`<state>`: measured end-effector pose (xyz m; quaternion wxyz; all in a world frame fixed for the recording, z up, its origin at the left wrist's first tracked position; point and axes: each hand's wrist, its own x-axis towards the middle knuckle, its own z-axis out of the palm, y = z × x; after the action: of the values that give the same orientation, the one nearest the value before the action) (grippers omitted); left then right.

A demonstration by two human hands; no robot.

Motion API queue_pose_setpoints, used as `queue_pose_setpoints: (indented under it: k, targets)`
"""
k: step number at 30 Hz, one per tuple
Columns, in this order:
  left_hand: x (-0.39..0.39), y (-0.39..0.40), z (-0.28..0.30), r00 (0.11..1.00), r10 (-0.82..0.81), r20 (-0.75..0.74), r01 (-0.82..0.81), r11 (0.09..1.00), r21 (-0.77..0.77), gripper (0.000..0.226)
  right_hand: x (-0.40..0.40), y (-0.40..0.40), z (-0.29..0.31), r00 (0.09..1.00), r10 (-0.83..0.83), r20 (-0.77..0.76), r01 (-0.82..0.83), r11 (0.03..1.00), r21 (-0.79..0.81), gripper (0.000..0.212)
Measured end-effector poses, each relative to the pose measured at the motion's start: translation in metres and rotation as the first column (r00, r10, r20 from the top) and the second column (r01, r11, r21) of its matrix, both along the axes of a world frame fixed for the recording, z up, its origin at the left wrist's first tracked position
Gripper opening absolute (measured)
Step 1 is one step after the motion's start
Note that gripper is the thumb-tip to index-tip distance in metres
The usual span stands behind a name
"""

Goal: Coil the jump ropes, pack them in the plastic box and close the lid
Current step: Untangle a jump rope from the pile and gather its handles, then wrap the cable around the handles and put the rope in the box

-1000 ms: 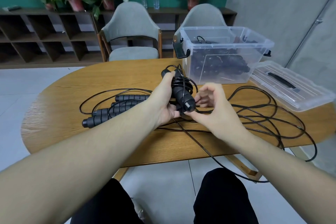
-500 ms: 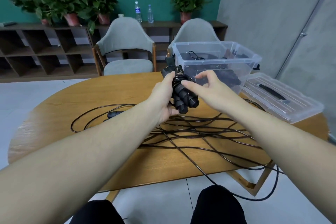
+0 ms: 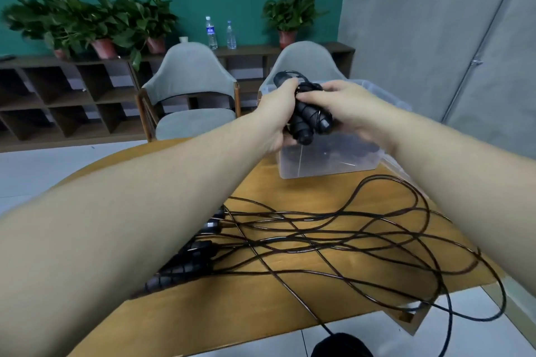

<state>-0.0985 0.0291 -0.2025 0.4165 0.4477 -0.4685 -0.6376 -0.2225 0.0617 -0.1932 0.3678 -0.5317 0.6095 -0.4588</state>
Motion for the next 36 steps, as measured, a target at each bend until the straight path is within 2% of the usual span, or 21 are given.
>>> queue_pose_setpoints:
  k: [2, 5, 8, 11, 13, 17, 21, 25, 29, 31, 33, 34, 36]
  targets:
    - [-0.011, -0.016, 0.011, 1.0, 0.019, -0.002, -0.019, 1.0, -0.024, 0.038, -0.01, -0.011, 0.01, 0.989, 0.01, 0.148, -0.015, 0.999, 0.031, 0.011]
    - [-0.021, -0.037, 0.02, 0.998, -0.02, 0.056, 0.023, 0.999, -0.044, 0.026, -0.029, -0.03, 0.019, 0.969, -0.033, 0.246, 0.011, 0.996, 0.087, 0.013]
    - [-0.032, -0.066, 0.022, 0.978, -0.034, 0.204, 0.054, 0.994, -0.094, 0.017, -0.049, -0.05, 0.021, 0.952, -0.06, 0.302, 0.015, 0.989, 0.149, 0.018]
    - [-0.049, -0.087, 0.024, 0.965, -0.089, 0.245, 0.117, 0.988, -0.1, 0.014, -0.065, -0.065, 0.022, 0.957, -0.045, 0.287, -0.024, 0.973, 0.23, 0.02]
    - [-0.06, -0.099, 0.022, 0.955, -0.113, 0.275, 0.147, 0.983, -0.106, 0.017, -0.072, -0.076, 0.02, 0.974, -0.028, 0.224, -0.037, 0.959, 0.281, 0.029]
    - [-0.084, -0.124, 0.012, 0.956, -0.101, 0.274, 0.135, 0.985, -0.105, 0.021, -0.088, -0.11, 0.01, 0.987, -0.106, -0.121, 0.137, 0.952, 0.276, 0.034]
    - [-0.106, -0.139, 0.004, 0.96, -0.13, 0.25, 0.153, 0.985, -0.075, 0.024, -0.105, -0.135, 0.001, 0.99, -0.098, -0.097, 0.124, 0.943, 0.31, 0.027]
    - [-0.135, -0.147, -0.005, 0.922, -0.197, 0.334, 0.237, 0.968, -0.082, 0.022, -0.133, -0.143, -0.007, 0.959, -0.159, -0.233, 0.227, 0.926, 0.302, 0.027]
    - [-0.149, -0.154, -0.014, 0.873, -0.217, 0.437, 0.279, 0.957, -0.081, 0.018, -0.155, -0.143, -0.013, 0.852, -0.275, -0.446, 0.392, 0.9, 0.193, 0.029]
    - [-0.152, -0.157, -0.024, 0.851, -0.224, 0.475, 0.297, 0.951, -0.085, 0.021, -0.159, -0.145, -0.02, 0.808, -0.205, -0.552, 0.388, 0.891, 0.237, 0.035]
    - [-0.151, -0.159, -0.032, 0.827, -0.225, 0.515, 0.313, 0.946, -0.089, 0.021, -0.154, -0.148, -0.024, 0.716, -0.124, -0.687, 0.388, 0.889, 0.244, 0.045]
    - [-0.15, -0.162, -0.035, 0.816, -0.218, 0.535, 0.314, 0.945, -0.095, 0.016, -0.15, -0.15, -0.025, 0.635, -0.088, -0.768, 0.398, 0.889, 0.227, 0.05]
    - [-0.148, -0.163, -0.04, 0.799, -0.196, 0.569, 0.307, 0.946, -0.105, 0.01, -0.147, -0.156, -0.028, 0.369, -0.053, -0.928, 0.438, 0.891, 0.123, 0.065]
